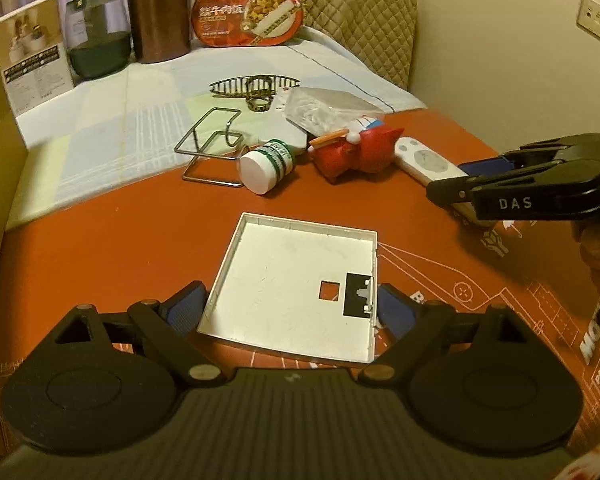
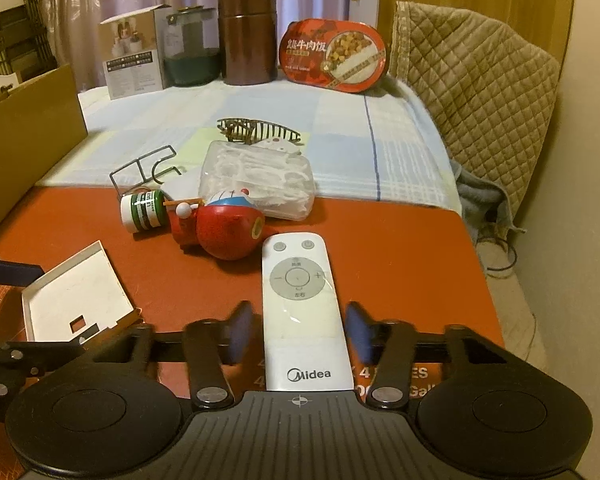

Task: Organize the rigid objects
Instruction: 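Grasp the white tray with the left tool while the right tool grasps the Midea remote, then lift the tray and the remote and carry them toward the cardboard box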

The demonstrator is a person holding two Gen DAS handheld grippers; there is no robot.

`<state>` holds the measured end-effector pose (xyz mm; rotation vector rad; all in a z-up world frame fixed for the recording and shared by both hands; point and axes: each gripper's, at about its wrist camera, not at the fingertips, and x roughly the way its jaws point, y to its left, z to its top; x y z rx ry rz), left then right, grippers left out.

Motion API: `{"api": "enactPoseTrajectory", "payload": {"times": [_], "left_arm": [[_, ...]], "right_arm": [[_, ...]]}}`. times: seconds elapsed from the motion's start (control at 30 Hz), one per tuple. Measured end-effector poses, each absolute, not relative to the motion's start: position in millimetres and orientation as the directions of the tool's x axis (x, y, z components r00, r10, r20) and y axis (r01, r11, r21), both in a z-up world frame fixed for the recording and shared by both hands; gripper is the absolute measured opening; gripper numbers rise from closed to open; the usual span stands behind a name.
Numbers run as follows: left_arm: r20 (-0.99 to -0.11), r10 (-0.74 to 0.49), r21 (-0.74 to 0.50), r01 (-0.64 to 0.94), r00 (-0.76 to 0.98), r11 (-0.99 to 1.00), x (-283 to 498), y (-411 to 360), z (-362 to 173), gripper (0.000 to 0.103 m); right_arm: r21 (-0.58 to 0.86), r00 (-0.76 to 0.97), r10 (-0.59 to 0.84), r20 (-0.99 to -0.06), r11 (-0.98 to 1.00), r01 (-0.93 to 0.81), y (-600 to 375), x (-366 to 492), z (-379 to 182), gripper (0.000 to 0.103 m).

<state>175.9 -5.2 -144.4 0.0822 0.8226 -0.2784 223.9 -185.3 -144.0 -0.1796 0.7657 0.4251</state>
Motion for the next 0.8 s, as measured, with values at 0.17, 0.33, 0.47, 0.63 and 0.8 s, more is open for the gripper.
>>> {"api": "enactPoseTrajectory", "payload": {"times": [0.17,0.33,0.47,0.63,0.8], "left_arm": [[-0.733,-0.214,-0.020,0.293,0.646,0.956,181,-7,-147,0.089],[-0.735,-0.217,-0.015,0.304,0.643,0.953,183,-9,-147,0.088],[-0.751,-0.225,-0.023,0.316,0.621,0.949,181,-9,-144,0.087],[-0.748,-0.233,-0.049,0.299,0.621,0.953,171,-2,-134,0.087],[-0.726,-0.233,-0.057,0.281,0.647,0.958,163,4,-111,0.087]], "right_arm": [[0.004,0.644,0.294,-0.706,0.911,-0.412,-189,212,-143,0.038],[0.042,0.636,0.297,-0.712,0.923,-0.383,-194,203,-140,0.037],[0.071,0.626,0.300,-0.720,0.929,-0.363,-198,196,-135,0.037],[0.086,0.632,0.303,-0.714,0.933,-0.350,-202,187,-120,0.037],[0.077,0.648,0.307,-0.697,0.930,-0.358,-197,179,-99,0.037]]}}
